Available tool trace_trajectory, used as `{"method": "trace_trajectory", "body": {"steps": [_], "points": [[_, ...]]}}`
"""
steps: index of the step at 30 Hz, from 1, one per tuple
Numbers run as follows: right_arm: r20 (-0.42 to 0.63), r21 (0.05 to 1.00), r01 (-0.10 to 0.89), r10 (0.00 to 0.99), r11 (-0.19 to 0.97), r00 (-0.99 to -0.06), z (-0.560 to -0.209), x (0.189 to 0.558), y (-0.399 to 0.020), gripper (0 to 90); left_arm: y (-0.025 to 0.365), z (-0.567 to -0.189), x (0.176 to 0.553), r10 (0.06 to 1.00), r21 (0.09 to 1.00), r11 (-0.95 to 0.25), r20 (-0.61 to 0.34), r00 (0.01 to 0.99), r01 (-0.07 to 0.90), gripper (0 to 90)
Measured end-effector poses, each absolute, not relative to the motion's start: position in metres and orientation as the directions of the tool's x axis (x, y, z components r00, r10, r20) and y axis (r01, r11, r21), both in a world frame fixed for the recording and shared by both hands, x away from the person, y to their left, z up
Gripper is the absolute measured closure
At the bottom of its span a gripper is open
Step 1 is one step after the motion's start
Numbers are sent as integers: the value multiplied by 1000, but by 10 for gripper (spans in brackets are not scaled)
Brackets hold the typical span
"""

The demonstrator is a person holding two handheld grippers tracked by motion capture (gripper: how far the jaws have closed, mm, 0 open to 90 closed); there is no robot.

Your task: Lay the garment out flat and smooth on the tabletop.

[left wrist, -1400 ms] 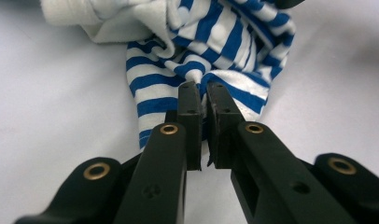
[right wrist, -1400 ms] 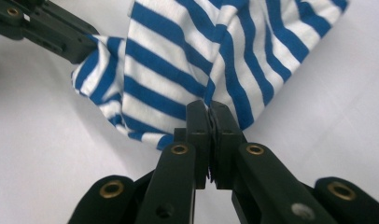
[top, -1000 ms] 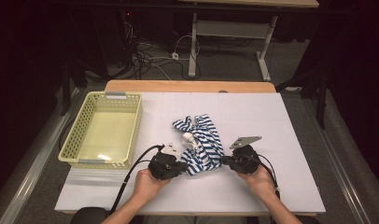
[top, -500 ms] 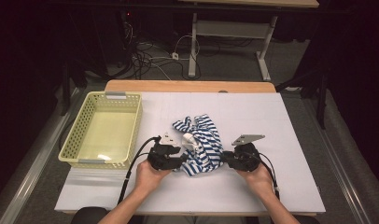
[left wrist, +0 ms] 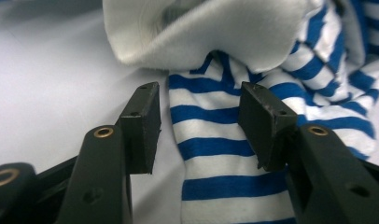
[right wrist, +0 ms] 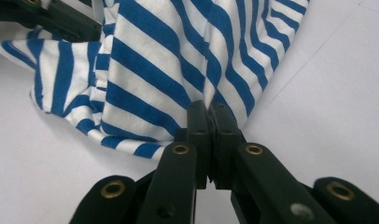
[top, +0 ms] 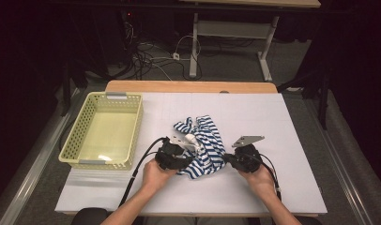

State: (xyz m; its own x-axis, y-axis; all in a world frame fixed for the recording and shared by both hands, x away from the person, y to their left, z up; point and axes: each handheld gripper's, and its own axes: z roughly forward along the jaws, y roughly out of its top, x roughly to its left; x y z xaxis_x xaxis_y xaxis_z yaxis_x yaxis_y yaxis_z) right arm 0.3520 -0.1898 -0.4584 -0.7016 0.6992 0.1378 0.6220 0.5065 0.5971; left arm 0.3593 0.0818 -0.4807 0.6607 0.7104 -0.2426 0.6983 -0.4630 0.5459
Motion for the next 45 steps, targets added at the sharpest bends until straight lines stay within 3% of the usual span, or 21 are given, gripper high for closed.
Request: {"method": "trace_trajectory", "body": {"steps": [5,9,18,26,27,29,32,38,45], "points": [[166,582,635,690,508,-704,-456,342,-194,895,81,-481,357,686,544,-498,-229,690,676,673],[168,574,632,680,521,-713,-456,336,-193,895,83,-480,358,662,520,-505,-279,696,689,849],[179,584,629,674,514,-717,-455,336,-194,893,106,-462,361,705,540,-438,-290,647,719,861],[193,579,618,647,532,-737,-457,332,-183,879,117,-454,353,718,561,-420,-275,640,713,845],[196,580,619,647,529,-737,-457,332,-183,870,115,-455,352,720,571,-418,-266,641,707,806],[214,593,626,650,507,-729,-454,334,-185,813,111,-454,350,724,595,-429,-224,653,680,644],[199,626,626,681,465,-705,-446,342,-191,751,104,-455,348,705,607,-441,-222,674,661,573],[184,637,648,733,418,-655,-441,376,-191,689,94,-469,354,705,547,-481,-223,673,685,510],[180,543,714,769,442,-613,-466,408,-175,612,91,-474,354,708,527,-497,-212,673,689,481]]}}
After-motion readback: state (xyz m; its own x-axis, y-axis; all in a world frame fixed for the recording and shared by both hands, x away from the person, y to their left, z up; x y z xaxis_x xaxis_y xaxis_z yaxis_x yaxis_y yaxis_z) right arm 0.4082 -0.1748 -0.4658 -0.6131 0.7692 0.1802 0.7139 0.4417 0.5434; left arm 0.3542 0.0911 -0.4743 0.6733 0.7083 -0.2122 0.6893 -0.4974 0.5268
